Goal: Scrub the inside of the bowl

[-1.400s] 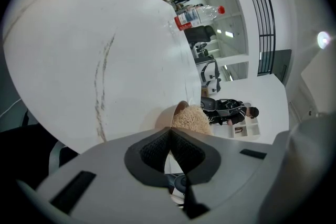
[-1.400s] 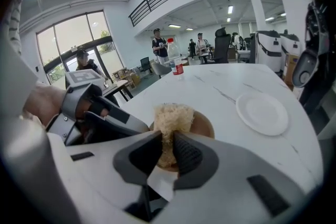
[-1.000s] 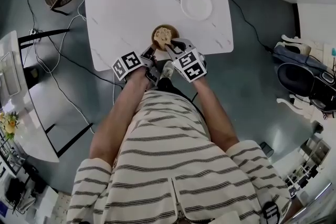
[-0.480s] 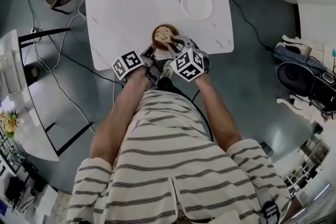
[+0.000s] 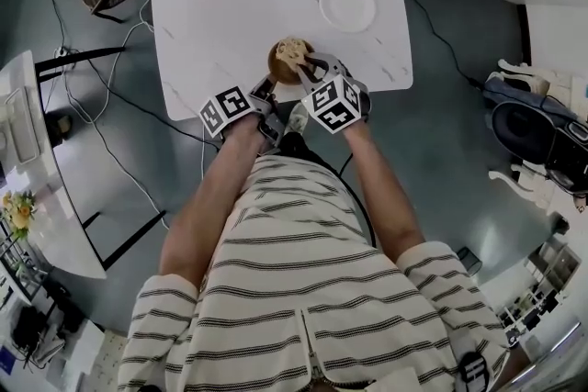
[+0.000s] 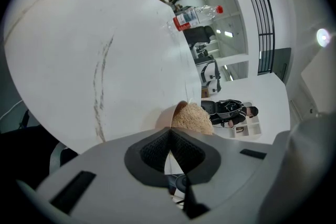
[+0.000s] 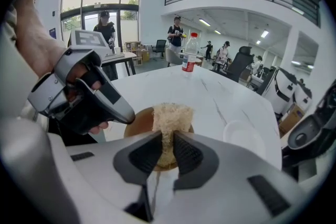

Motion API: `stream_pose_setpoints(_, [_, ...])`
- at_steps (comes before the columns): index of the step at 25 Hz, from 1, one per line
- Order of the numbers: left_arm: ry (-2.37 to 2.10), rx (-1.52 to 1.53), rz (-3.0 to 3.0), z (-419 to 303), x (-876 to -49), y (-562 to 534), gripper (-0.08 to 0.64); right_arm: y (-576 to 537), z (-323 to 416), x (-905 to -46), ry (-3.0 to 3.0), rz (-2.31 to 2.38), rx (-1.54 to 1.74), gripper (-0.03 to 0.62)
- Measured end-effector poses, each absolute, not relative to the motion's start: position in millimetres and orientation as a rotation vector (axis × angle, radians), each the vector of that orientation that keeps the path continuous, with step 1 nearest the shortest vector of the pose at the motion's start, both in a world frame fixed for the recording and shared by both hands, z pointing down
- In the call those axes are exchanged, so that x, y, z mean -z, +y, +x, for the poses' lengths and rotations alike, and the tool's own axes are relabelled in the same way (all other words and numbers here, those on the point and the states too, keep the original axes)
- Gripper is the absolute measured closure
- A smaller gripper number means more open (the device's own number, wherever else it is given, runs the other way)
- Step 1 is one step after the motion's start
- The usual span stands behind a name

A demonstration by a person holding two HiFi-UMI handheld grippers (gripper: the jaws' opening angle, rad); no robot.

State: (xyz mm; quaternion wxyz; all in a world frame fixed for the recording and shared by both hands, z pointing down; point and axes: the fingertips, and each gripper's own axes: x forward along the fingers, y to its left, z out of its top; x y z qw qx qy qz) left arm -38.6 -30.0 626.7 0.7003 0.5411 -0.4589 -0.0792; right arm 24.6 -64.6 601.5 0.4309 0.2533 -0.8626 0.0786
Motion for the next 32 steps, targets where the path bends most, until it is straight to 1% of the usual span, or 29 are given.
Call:
stream_pose_setpoints(12, [-1.028,0.175,1.215,-42,-625,-30,0.552,-75,9,-598,-2.214,0.707,-0.305,0.523])
stream_pose_setpoints(18, [-1.029,0.18,1.213,-42,-625,-29,0.552,-76,-1,-594,-2.279,0.761,-0.531,0.523])
stream_pose_setpoints(32, [-1.014,0.195,1.199,-43,-628,-26,0.552,-66,-14,-593,-2.319,0.753,-0.683,0.523])
